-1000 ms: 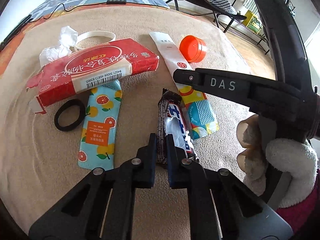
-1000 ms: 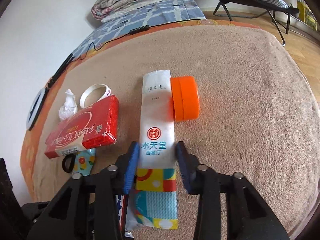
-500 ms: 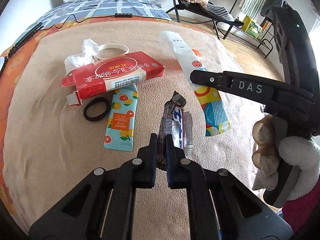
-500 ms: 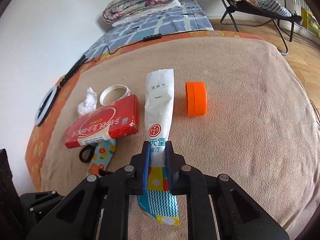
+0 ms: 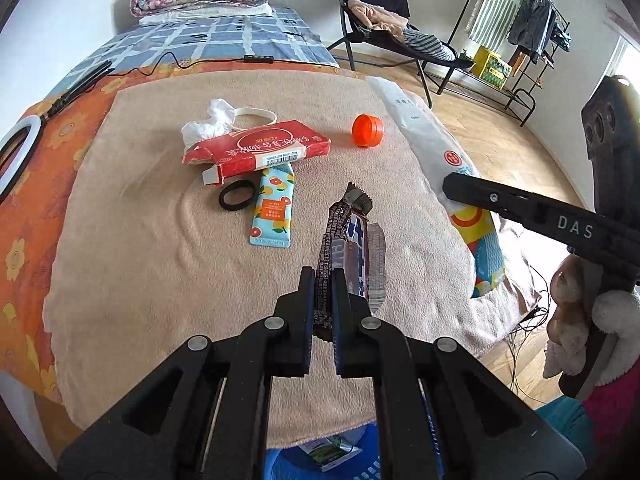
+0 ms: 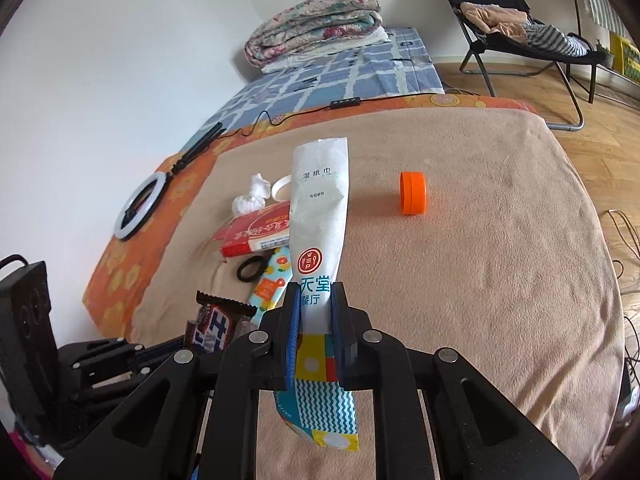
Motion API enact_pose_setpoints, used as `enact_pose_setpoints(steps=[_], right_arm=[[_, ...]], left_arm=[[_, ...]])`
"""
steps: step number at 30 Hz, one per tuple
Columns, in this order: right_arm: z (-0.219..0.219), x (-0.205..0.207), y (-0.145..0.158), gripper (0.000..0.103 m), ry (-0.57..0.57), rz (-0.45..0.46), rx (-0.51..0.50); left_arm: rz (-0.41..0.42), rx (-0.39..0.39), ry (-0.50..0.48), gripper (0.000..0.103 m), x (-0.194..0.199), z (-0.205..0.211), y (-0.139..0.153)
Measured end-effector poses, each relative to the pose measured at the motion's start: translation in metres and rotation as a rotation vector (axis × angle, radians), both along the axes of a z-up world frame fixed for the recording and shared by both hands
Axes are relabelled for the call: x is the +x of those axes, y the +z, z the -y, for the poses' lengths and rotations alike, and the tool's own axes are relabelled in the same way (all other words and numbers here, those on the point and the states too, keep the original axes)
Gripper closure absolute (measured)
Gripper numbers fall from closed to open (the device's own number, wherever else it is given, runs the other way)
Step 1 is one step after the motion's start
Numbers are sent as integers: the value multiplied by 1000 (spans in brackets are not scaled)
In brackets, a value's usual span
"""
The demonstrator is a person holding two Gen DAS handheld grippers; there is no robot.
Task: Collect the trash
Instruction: 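Carry chocolate bar and tube to the blue basket and open both tools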
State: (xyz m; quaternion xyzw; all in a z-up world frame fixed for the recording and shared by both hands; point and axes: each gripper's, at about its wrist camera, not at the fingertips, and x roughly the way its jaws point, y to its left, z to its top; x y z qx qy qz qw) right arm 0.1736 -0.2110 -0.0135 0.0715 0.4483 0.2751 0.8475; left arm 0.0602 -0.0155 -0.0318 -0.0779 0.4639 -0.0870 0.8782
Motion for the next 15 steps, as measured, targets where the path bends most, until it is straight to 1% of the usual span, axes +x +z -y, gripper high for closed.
enact_pose_setpoints(steps=[3, 8, 12, 15], right_arm=[[7, -22, 6, 91, 14, 3, 3], [19, -63, 13, 91, 55, -6, 15], [28, -101, 16, 91, 106, -13, 8], [35, -130, 11, 91, 145, -33, 1]], left_arm=[[0, -21, 0, 97, -20, -4, 6], [11, -19, -14, 97, -57, -3, 12], [2, -20, -23, 97, -85, -2, 9], [-14, -24, -24, 97, -103, -2, 1]])
